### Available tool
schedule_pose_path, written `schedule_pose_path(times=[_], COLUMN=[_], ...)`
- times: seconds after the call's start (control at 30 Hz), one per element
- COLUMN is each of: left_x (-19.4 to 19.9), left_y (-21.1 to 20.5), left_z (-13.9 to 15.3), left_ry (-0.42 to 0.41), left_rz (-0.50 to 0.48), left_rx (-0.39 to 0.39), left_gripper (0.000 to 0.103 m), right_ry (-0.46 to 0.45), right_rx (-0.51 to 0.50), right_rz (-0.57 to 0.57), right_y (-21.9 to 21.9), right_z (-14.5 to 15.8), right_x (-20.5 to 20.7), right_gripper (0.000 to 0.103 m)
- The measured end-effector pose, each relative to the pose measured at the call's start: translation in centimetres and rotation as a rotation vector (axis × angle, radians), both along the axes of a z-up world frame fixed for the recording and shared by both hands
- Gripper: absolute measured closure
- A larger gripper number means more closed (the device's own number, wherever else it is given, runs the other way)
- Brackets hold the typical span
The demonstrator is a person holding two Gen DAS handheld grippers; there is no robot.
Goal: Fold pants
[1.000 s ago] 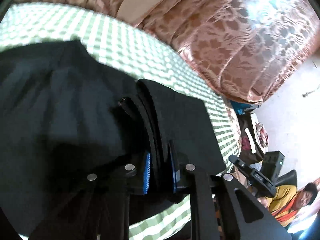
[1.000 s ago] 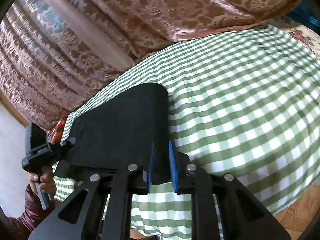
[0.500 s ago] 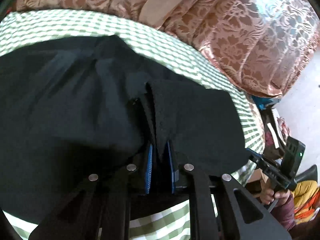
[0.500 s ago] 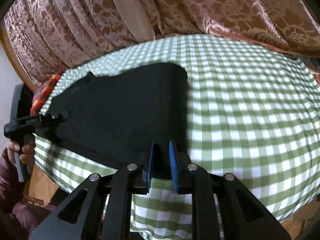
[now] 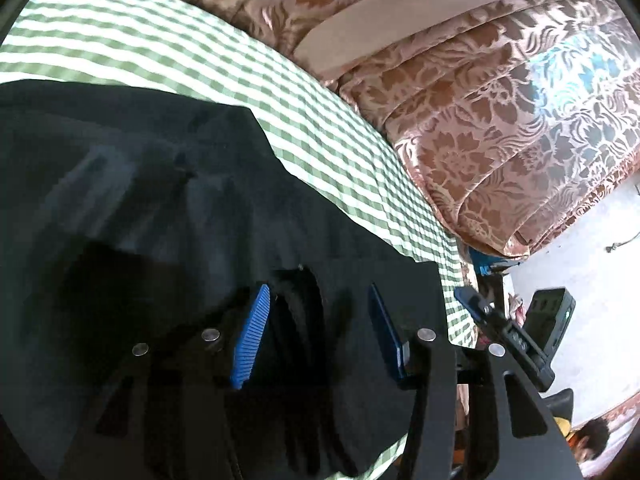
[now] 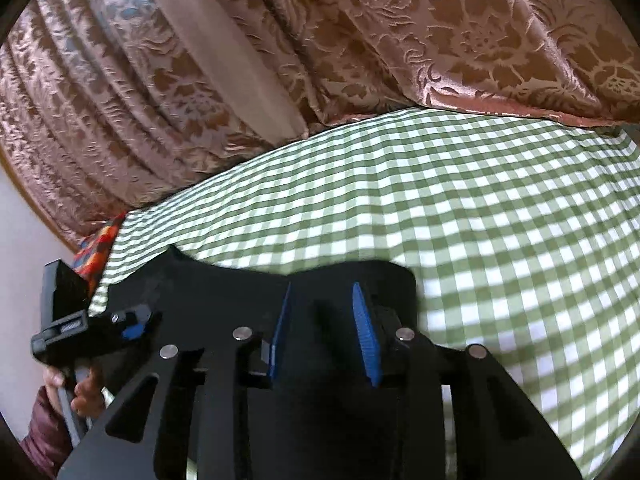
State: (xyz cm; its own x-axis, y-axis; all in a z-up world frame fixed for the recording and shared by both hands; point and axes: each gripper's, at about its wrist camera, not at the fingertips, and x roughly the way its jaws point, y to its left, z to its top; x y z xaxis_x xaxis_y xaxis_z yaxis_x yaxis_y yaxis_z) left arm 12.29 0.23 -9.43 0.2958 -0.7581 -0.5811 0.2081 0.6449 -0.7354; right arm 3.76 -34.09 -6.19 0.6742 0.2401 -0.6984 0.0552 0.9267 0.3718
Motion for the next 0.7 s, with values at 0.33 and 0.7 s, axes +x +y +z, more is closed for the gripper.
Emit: schedule_pose_path(times=[0.33,0.7], left_x=[-2.8,-4.8], left_y=[-0.9,-2.2], left_z=[2.5,1.5], left_ry=[-0.254,-0.256], left_rz=[0.06,0.066], left_rx=[0.122,0.373], left_gripper=[0.101,0.087], right_ry=[-0.022,-0.055], right_rx=[-0.078,-0.082], right_rz=[0.01,0.002], right_y=[1.5,1.5], right_z=[-4.1,-4.4], right_x=[-1.1,-1.5], right_gripper=[0.07,0.07])
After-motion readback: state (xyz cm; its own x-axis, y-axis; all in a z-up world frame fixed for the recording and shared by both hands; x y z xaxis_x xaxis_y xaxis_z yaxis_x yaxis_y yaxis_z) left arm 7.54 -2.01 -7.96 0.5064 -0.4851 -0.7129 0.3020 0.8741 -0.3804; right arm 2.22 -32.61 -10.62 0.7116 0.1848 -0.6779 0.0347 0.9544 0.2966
